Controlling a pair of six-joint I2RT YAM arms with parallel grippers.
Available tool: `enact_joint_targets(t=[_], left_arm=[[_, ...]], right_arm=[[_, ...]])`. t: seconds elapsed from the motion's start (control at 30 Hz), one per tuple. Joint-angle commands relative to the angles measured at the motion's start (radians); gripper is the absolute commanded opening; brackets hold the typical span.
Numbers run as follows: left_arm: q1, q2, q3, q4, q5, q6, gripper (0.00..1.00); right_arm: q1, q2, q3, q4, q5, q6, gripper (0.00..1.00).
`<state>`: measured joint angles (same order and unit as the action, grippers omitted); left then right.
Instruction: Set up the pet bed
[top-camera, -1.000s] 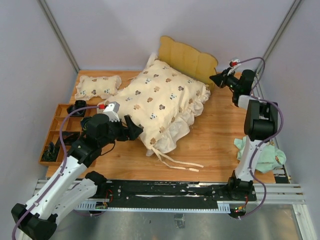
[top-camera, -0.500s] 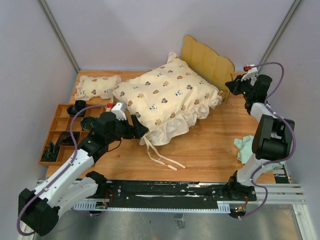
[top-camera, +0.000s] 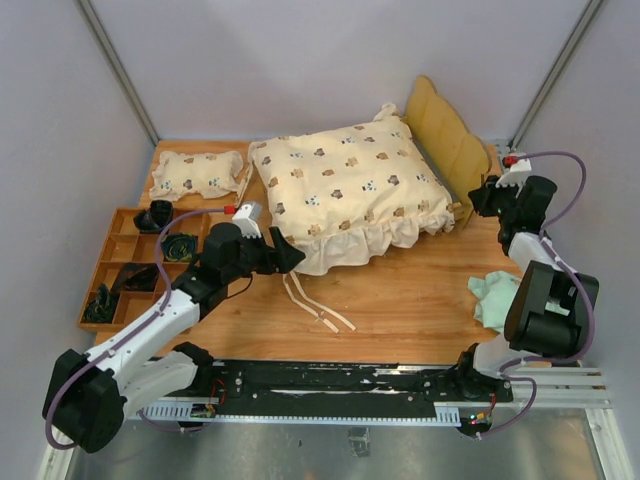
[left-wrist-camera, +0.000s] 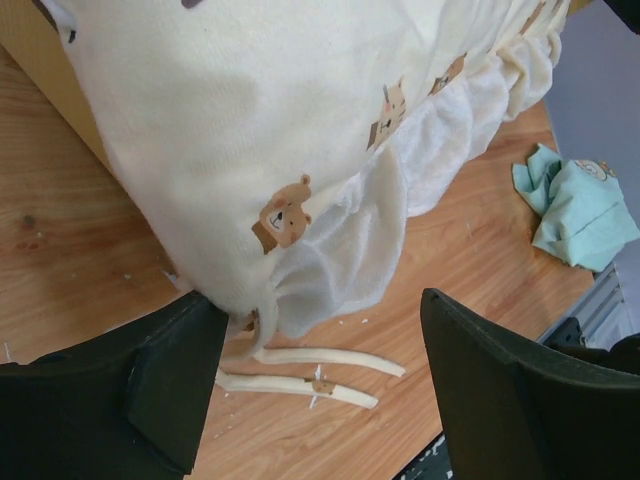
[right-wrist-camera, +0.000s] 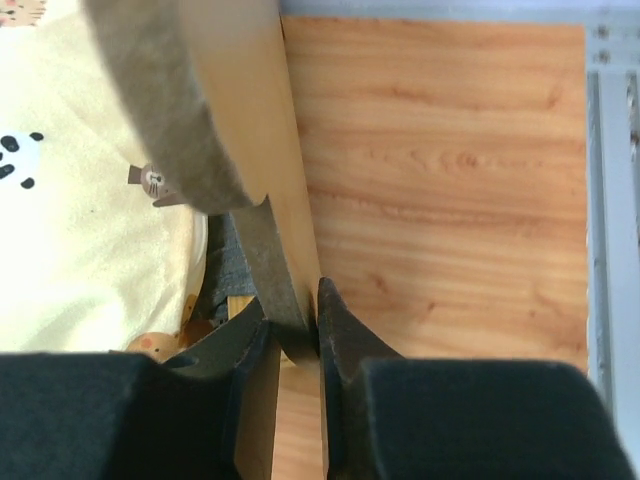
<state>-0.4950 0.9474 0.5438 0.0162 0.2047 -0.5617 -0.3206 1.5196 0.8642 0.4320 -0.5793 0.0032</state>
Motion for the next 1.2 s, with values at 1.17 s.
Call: enact_joint_targets(t=[1.17], left_arm=[[-0.005,-0.203,-0.078,-0.126,0.029,0.01,0.68]], right_arm=[[1.244,-0.393,-0.005,-0.606,0.967,0.724,0.45]])
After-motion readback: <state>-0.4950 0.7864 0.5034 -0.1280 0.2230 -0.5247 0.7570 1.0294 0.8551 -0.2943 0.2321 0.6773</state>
